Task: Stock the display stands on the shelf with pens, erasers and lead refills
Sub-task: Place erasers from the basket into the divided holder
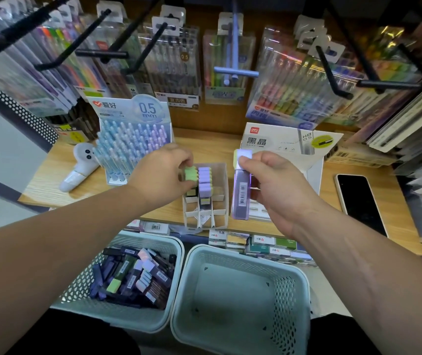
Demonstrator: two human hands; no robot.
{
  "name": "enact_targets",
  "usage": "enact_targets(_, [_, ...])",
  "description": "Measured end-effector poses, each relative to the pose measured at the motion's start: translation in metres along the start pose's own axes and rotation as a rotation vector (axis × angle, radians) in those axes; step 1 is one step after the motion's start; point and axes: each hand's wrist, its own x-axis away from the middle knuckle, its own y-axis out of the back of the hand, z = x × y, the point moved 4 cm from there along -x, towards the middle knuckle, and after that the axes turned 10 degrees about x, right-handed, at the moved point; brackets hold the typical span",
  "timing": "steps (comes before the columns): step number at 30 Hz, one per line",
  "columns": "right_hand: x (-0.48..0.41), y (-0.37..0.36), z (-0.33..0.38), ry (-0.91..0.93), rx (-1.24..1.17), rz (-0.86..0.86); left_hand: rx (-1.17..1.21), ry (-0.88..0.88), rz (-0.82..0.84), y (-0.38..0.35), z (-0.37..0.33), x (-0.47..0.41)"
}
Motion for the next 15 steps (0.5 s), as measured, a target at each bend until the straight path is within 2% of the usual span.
enact_targets(4, [-0.002, 0.001, 0.001, 0.063, 0.087, -0.047, 0.072, -0.081, -0.013, 0.005, -0.010, 0.006])
enact_targets(11, [-0.005, -0.005, 0.001, 0.103, 0.196, -0.064, 0.032, -0.026, 0.064, 0.007, 0.003, 0.018])
enact_targets(15, [-0.006, -0.010, 0.000, 0.050, 0.095, -0.009, -0.062, -0.001, 0.248, -0.007, -0.011, 0.025])
